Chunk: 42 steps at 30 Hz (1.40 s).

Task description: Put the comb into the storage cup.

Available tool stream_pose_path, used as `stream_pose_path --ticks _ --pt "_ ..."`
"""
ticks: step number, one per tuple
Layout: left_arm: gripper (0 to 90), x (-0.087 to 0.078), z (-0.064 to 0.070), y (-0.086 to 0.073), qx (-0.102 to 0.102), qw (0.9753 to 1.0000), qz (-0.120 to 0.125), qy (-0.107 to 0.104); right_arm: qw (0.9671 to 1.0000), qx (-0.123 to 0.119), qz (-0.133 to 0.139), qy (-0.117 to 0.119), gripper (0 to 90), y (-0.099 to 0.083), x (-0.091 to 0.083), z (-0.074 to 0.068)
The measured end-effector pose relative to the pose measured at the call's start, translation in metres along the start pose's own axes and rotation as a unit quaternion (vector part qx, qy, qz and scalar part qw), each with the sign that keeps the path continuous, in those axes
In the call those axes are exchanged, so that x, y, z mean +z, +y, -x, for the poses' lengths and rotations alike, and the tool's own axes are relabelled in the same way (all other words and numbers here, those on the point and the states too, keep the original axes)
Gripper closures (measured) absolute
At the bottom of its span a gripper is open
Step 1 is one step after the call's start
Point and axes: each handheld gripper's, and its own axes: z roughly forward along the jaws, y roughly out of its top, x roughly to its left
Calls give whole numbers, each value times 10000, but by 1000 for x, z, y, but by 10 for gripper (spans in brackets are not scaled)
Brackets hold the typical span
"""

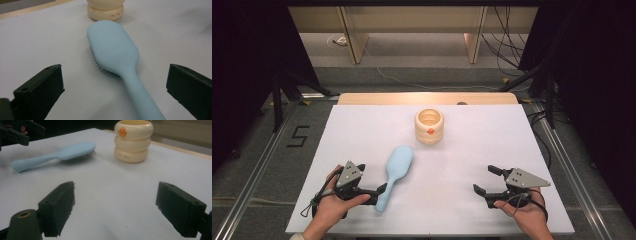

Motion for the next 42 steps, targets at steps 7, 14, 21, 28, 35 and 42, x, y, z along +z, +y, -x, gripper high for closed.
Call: stream_pose_path --ticks 7,14,21,28,35,42 --pt "13 0 0 0 -12 10000 4 -7 10000 10 -1 -5 166 0 0 0" --pt "205 -2 5 5 30 10000 71 45 10000 7 -9 -19 165 0 0 0" --pt "839 2 25 22 93 9994 -288 -154 10000 28 -24 -36 165 0 1 1" --pt "898 16 38 31 244 9938 -1030 -352 10000 33 -25 -62 166 -1 1 1" --pt "898 26 44 34 280 9891 -1387 -397 10000 29 -39 -54 166 -1 2 1" --pt "898 35 55 25 434 9772 -2001 -564 10000 27 -51 -60 166 0 2 1"
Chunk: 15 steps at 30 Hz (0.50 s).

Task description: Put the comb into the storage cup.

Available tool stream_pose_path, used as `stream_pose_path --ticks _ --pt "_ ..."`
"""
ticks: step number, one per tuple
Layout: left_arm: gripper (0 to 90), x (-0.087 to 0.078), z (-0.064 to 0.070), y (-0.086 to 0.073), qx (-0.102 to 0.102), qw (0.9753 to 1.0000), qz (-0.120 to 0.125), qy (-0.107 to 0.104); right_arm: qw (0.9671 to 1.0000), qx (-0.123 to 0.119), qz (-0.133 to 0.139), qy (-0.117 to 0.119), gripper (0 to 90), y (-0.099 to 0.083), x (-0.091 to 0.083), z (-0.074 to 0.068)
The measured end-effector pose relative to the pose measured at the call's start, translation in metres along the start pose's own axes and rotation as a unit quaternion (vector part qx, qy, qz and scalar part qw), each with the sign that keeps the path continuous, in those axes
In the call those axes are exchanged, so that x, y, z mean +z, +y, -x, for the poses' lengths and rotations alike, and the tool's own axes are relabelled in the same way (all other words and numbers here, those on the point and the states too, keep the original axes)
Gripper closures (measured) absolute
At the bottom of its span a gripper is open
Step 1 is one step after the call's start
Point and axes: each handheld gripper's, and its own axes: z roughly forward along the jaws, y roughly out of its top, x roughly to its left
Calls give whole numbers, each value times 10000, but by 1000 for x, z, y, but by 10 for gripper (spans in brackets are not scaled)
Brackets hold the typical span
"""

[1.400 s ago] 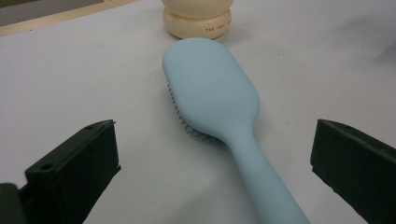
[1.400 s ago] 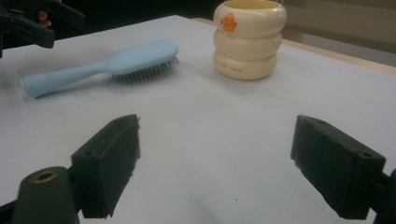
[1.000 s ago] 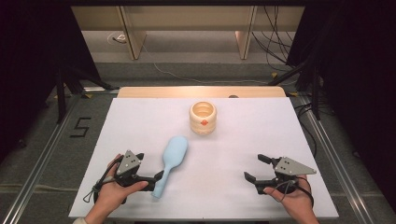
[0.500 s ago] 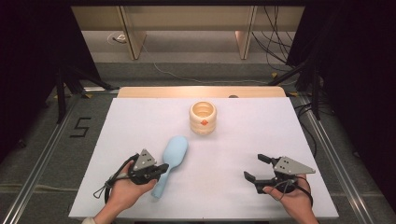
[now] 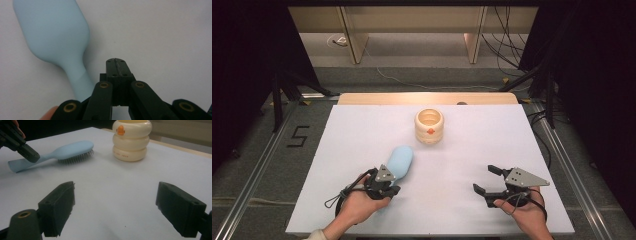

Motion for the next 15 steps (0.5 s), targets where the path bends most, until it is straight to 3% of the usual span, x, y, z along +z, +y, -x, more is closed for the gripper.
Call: stream_pose_path --ticks 3,15 --pt "898 3 2 -1 57 9998 -183 -10 10000 1 -3 0 166 0 0 0" --pt "899 4 -2 -4 -42 9977 -682 19 10000 13 -12 -4 165 0 0 0"
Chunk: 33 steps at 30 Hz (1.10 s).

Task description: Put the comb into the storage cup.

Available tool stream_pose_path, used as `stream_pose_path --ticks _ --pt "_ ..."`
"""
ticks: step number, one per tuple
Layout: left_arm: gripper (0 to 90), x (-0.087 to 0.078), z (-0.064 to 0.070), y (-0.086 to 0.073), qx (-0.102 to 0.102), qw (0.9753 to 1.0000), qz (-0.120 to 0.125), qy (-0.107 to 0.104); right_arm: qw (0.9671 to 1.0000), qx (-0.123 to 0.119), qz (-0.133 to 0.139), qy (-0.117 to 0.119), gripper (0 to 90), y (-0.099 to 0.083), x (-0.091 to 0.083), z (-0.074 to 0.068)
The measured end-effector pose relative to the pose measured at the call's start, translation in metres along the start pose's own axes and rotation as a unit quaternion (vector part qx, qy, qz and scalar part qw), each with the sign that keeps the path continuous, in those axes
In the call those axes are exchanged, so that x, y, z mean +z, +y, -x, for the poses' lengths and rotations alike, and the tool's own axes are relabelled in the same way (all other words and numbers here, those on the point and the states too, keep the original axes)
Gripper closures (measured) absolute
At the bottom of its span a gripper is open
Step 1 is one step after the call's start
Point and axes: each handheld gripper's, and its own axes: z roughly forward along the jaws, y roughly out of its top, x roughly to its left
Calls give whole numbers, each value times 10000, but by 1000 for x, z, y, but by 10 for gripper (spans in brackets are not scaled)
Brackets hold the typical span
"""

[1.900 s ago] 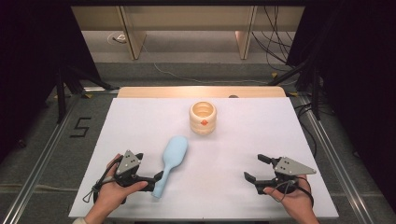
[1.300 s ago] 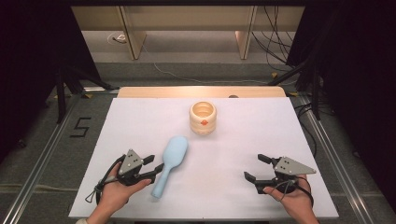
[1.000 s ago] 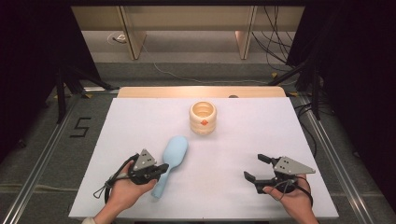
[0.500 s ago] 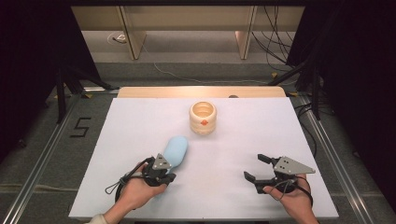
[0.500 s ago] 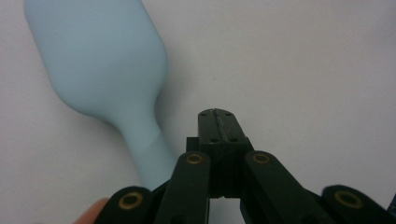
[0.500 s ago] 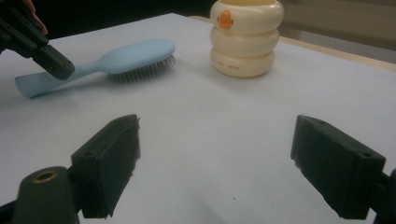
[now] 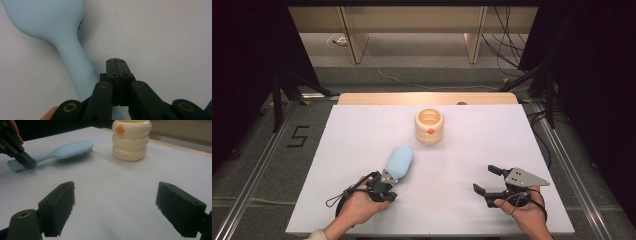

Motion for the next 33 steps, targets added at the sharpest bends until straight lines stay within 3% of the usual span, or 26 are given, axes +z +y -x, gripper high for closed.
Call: stream_pose_path --ticks 6,20,26,33 --pt "899 0 -1 -1 102 9999 -106 66 10000 -2 -5 6 166 0 0 0" --pt "899 -5 -11 -4 59 9990 -381 214 10000 -3 -19 17 166 0 0 0" --pt "898 -7 -16 -6 66 9977 -497 466 10000 -1 -40 22 166 -1 1 0" --pt "898 -10 -32 -9 -46 9954 -587 761 10000 -3 -40 26 166 -1 1 0"
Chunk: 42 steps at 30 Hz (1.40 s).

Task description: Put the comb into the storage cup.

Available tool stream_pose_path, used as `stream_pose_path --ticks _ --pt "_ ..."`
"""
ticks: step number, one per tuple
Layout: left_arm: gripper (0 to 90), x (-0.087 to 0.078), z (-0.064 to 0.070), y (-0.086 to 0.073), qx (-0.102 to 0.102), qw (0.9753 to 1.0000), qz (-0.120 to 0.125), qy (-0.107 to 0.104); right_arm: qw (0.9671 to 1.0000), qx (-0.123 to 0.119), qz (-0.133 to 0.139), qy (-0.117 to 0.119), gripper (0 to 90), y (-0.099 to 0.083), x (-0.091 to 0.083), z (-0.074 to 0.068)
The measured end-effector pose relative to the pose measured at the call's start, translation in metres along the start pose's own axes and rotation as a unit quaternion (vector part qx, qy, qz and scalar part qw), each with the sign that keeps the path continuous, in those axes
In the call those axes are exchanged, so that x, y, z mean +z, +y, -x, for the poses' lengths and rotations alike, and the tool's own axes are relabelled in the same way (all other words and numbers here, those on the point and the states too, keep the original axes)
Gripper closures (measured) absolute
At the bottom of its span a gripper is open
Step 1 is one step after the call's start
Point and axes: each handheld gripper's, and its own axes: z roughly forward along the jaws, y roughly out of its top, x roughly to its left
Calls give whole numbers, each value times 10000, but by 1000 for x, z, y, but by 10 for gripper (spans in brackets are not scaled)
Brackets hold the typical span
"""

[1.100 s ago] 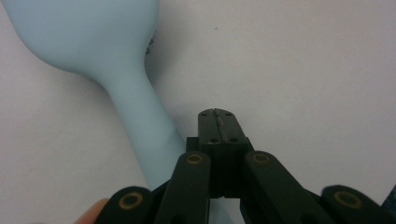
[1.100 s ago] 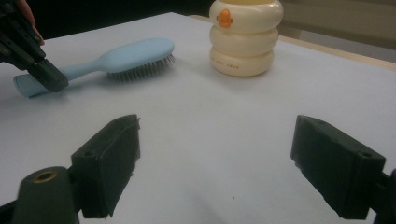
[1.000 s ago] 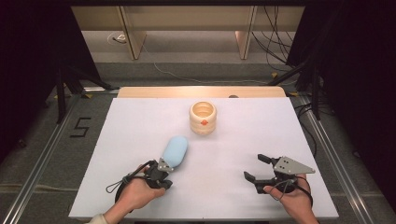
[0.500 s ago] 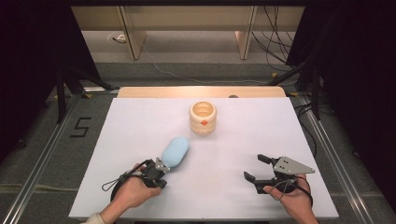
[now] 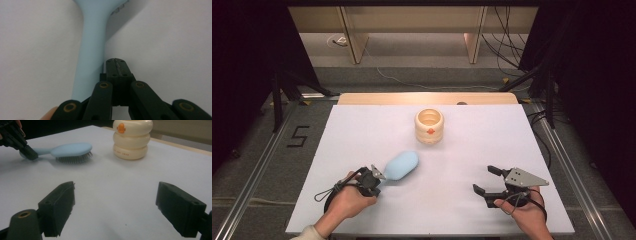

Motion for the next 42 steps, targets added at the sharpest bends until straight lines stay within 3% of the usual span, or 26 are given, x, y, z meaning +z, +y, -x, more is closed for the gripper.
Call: stream_pose_path --ticks 7,16,18,22,26,27,28,30,32,33,36,39,40,42 --pt "898 1 -5 -2 -15 10000 10 95 10000 -5 -9 -6 166 0 0 0" --pt "896 -2 -4 -2 54 9999 130 -32 10000 3 -4 -4 166 0 0 0" --pt "862 -4 -3 -2 157 9997 186 -99 10000 -6 -3 -5 166 0 0 0" --pt "768 -8 -1 -4 177 9992 238 -272 10000 16 1 -5 166 0 0 0" --pt "665 -17 1 -3 158 9974 524 -459 10000 24 -7 -3 166 0 0 0" --pt "612 -18 1 -3 169 9968 618 -475 10000 19 -12 4 166 0 0 0" --pt "469 -21 1 -3 201 9959 767 -430 10000 7 -4 -1 166 0 0 0" --pt "336 -24 0 -2 225 9949 891 -421 10000 28 -6 4 166 0 0 0" --pt "285 -24 0 -2 219 9947 901 -437 10000 20 -17 2 166 0 0 0" --pt "204 -24 -1 -2 230 9946 914 -436 10000 15 -18 8 166 -1 0 0" --pt "146 -22 -4 -3 388 9945 904 -348 10000 22 -27 14 166 -1 0 0" --pt "72 -21 -7 -3 430 9940 935 -374 10000 26 -28 8 166 -1 0 0" --pt "32 -20 -10 -3 545 9926 991 -434 10000 18 -21 16 166 -1 0 1" --pt "8 -20 -12 -3 614 9923 991 -421 10000 24 -21 14 166 -1 0 1"
